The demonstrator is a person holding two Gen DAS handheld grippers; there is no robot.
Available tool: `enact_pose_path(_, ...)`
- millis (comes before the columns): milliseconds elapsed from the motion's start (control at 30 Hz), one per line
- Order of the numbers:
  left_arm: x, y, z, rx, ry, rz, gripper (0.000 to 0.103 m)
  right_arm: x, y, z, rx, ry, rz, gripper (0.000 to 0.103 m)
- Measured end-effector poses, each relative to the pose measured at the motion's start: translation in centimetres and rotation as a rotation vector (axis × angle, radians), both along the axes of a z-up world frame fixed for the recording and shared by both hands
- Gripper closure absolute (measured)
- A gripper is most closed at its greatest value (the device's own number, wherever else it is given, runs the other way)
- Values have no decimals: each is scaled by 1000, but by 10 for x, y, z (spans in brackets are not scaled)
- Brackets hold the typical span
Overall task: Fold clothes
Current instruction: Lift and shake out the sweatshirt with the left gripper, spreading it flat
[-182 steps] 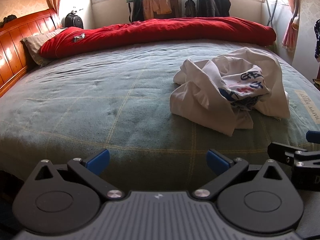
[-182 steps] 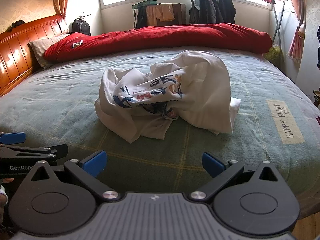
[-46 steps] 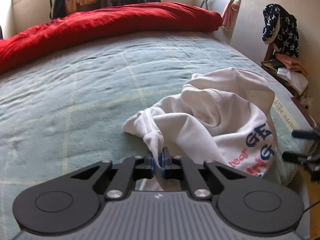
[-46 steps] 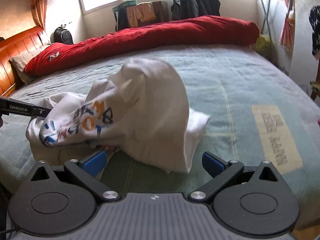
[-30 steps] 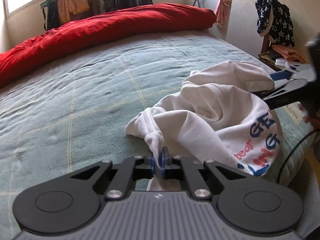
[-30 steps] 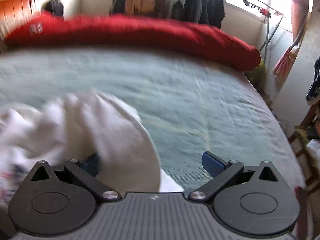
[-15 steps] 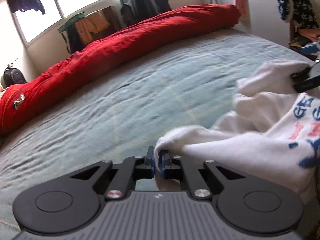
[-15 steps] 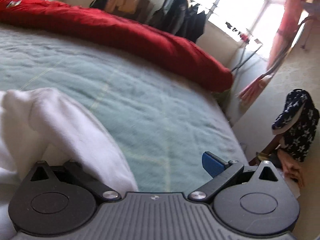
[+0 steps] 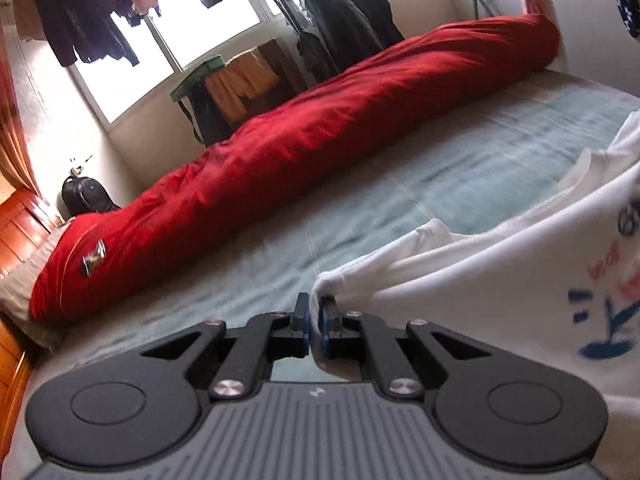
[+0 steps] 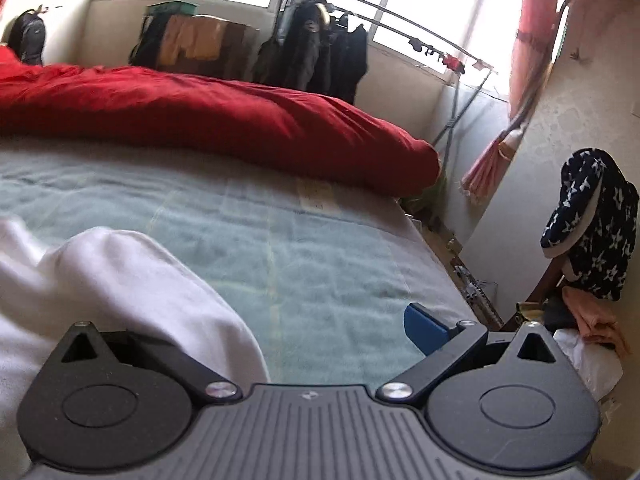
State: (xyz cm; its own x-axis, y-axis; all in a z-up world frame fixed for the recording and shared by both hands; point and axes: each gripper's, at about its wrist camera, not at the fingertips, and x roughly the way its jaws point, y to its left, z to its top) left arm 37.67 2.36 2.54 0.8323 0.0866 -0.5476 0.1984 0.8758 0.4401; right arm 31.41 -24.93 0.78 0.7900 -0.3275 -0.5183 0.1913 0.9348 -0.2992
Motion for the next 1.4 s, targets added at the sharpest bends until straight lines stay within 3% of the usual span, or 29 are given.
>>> enact_pose_path(433,105,-25,-32,19,-16,13,99,100,-41,-28,-10,29,-71,0)
enact_pose_path(600,134,-28,-58,-4,15,51,99,132,-45,-53,-7,49,-100,0)
enact_pose_path(733,147,-29,-82,-10,110,65,94,151,-43,-73,8,119,-80,0)
enact_pose_path(933,133,-24,-90,-10,147,41,87,140,-42,-71,131,190,5,0)
enact_pose_path(1100,106,-20,-66,-41,164,6,61,112,-38,-52,252,223,74,0)
enact_pose_path(1267,59,-19,-31,-76,140,-51,59,69,-24,-22,329,208,137,0)
enact_pose_path(1400,0,-26,-9,-101,122,-126,56,25,-7,3,355,192,200,0)
